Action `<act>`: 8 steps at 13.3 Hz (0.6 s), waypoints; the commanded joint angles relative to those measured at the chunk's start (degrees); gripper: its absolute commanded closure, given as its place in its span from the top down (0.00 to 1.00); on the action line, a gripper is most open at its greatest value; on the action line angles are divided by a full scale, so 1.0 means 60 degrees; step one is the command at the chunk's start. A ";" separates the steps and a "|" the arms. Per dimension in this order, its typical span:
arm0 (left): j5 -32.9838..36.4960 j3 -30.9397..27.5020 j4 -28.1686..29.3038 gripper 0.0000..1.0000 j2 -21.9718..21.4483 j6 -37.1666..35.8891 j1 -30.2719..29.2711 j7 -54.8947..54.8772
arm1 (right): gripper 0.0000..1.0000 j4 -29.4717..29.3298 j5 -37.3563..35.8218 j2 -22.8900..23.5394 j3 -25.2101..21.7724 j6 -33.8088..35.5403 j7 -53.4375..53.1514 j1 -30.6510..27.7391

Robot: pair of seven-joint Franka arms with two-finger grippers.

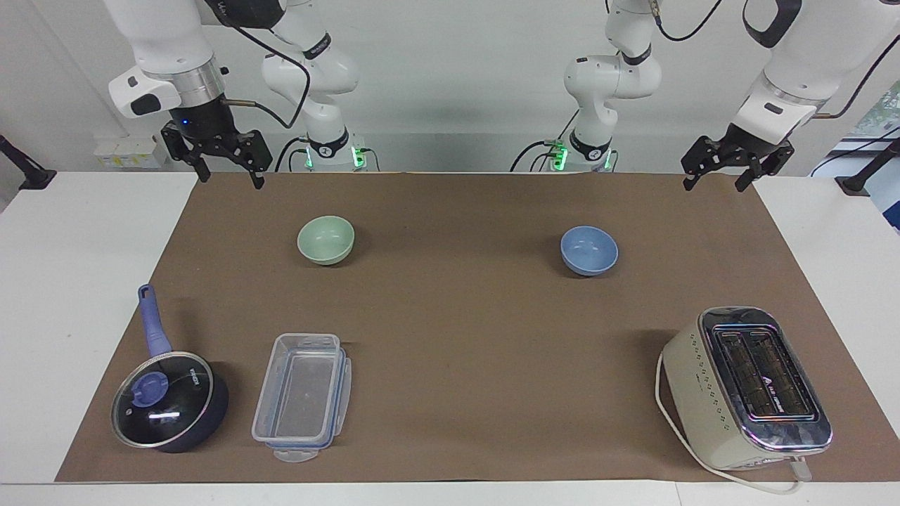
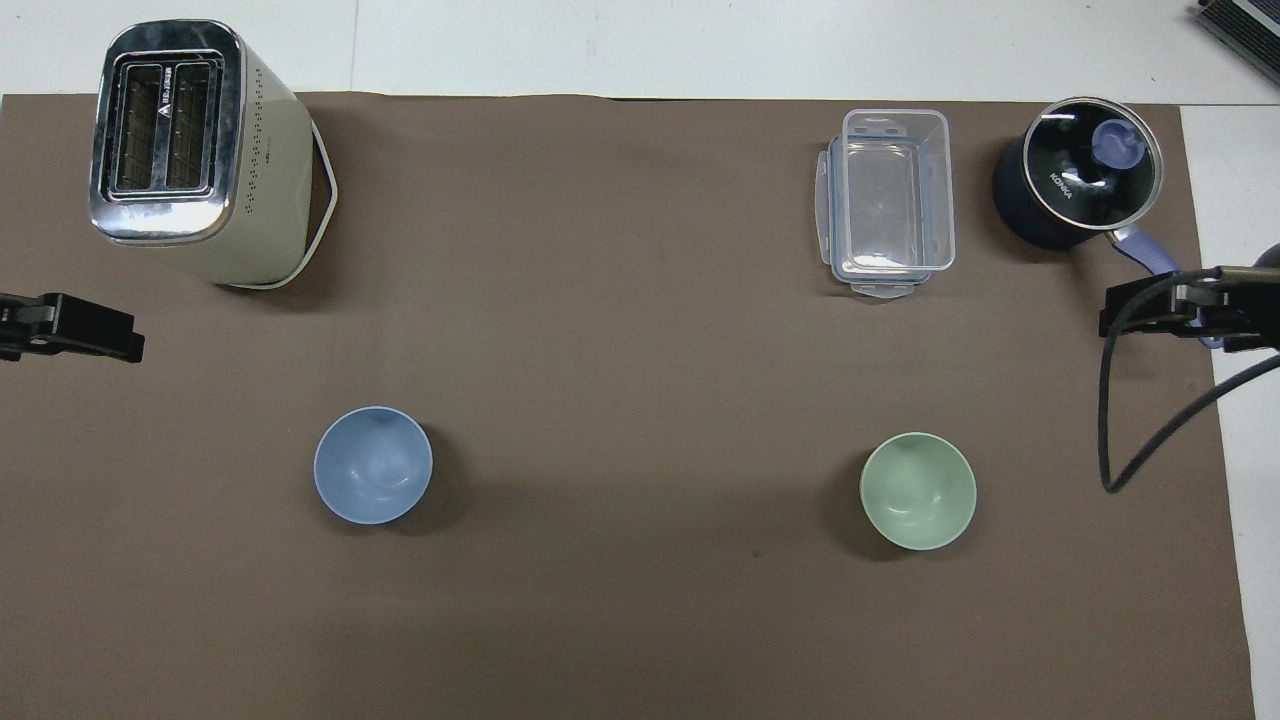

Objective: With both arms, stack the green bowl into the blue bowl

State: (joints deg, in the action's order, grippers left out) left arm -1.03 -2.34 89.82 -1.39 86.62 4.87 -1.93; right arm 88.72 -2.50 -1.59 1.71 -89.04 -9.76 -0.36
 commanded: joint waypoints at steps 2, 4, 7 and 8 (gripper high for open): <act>0.0187 0.0009 0.0293 1.00 -0.0251 0.0065 -0.0064 0.0116 | 1.00 -0.0594 -0.0009 0.0325 0.0080 0.0354 -0.0219 0.0001; 0.0187 0.0009 0.0322 1.00 -0.0251 0.0110 -0.0050 0.0116 | 1.00 -0.0505 0.0006 0.0280 0.0081 0.0397 -0.0204 0.0001; 0.0187 0.0009 0.0366 1.00 -0.0280 0.0124 -0.0050 -0.0001 | 1.00 -0.0010 0.0020 -0.0012 0.0081 0.0397 -0.0175 0.0001; 0.0187 0.0009 0.0439 1.00 -0.0280 0.0124 -0.0050 -0.0001 | 1.00 0.0239 0.0020 -0.0187 0.0081 0.0397 -0.0189 0.0001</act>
State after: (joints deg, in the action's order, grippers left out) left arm -1.03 -2.56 90.18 -1.48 86.66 4.85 -1.87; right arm 87.32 -2.48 -0.53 1.90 -87.08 -9.76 -0.31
